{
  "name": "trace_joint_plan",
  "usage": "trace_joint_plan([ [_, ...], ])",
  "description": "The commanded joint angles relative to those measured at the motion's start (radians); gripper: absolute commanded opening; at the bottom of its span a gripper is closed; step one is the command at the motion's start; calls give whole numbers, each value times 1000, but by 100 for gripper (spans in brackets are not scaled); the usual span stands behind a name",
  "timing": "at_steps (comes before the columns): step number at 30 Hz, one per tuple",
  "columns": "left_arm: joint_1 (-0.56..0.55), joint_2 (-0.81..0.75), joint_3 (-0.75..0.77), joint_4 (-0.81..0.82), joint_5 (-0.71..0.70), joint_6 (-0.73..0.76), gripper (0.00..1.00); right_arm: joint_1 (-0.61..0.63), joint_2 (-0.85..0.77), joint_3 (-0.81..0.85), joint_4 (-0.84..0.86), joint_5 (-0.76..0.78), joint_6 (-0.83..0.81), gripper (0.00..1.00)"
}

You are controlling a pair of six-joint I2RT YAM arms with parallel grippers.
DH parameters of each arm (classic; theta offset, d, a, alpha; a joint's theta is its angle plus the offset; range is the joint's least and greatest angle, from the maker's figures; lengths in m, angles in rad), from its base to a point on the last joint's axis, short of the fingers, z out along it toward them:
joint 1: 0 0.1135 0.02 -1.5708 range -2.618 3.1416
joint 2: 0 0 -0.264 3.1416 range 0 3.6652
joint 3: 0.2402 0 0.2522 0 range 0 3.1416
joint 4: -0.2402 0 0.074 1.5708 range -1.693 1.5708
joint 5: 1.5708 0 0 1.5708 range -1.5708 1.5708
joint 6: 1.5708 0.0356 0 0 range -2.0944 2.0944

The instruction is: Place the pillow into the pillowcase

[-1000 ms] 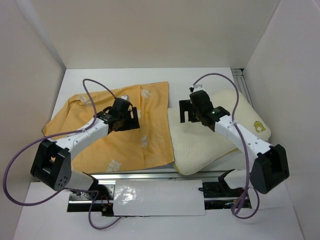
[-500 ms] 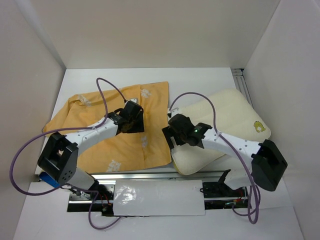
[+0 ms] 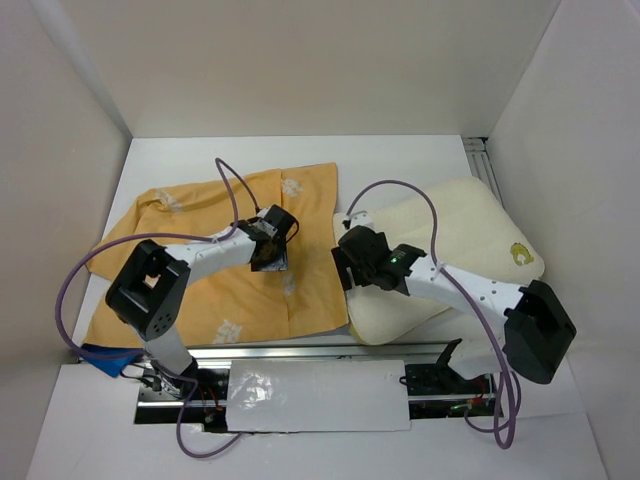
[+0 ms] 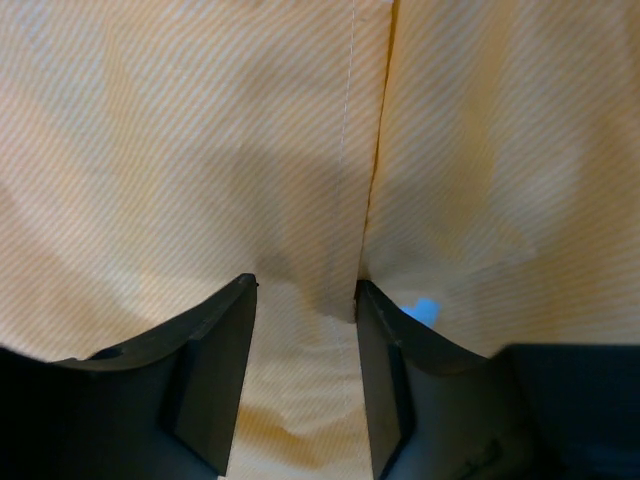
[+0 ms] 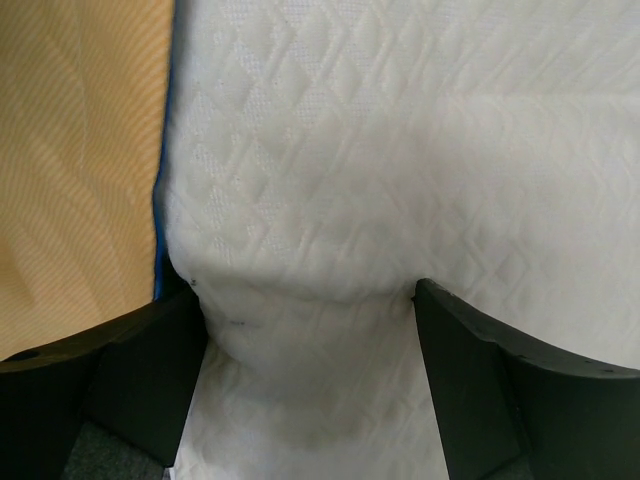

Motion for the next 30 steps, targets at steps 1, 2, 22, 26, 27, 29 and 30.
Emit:
trace_joint_plan([
  [1, -5, 45, 51, -22, -42, -32, 54, -58, -39, -14, -32, 60, 25, 85],
  [2, -14, 45, 51, -34, -42, -44, 48, -67, -39, -14, -32, 60, 36, 83],
  [22, -14, -202, 72, -128, -117, -75, 0, -193, -275, 205, 103, 89, -48, 0],
  [26, -23, -202, 72, -128, -94, -75, 0, -193, -266, 239, 145, -48, -91, 0],
  [27, -23, -202, 63, -128, -94, -75, 1, -193, -245, 239, 169, -102, -103, 0],
  [29, -23, -193, 63, -138, -94, -65, 2, -182, -225, 239, 195, -244, -113, 0],
  [30, -23, -184, 63, -138, -94, -65, 5, -182, -214, 239, 204, -285, -129, 0],
])
